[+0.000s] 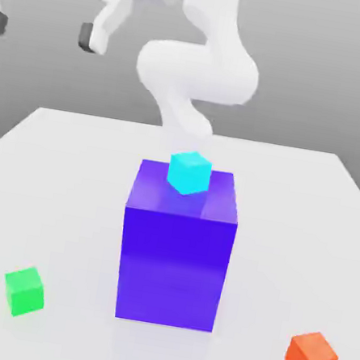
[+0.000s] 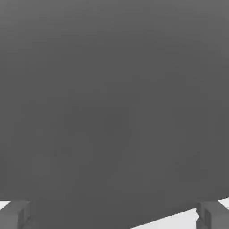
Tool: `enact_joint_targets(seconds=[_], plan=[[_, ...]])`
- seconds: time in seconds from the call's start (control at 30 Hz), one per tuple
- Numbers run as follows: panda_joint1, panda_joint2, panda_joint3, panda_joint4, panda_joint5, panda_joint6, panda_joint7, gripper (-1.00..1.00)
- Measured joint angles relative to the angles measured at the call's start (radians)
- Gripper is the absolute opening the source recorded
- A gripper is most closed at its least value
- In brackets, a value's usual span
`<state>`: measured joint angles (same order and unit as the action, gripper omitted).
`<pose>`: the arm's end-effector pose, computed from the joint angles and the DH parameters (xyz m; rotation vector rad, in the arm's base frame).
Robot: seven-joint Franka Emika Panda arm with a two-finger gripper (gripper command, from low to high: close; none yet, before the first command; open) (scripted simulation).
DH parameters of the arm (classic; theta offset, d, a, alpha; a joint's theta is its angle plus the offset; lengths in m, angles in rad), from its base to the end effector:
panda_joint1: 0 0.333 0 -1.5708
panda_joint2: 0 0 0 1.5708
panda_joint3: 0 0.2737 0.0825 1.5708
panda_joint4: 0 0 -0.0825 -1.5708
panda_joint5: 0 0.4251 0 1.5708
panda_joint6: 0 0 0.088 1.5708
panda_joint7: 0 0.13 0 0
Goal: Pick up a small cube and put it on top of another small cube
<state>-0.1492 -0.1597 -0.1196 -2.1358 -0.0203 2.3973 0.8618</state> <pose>0.5729 -0.1595 0.4412 -2.5043 1.5720 -0.6019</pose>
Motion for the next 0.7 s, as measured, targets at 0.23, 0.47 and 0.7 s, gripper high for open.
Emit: enact_joint_targets(seconds=[0.23,0.47,0.7], plan=[[-0.082,0.256,-0.044,0.065,0.053,0.038,-0.017,0.0],[-0.163,0.515,-0.066,0.131,0.127,0.074,-0.047,0.0],[-0.251,0.772,-0.056,0.197,0.198,0.143,-0.079,0.0]])
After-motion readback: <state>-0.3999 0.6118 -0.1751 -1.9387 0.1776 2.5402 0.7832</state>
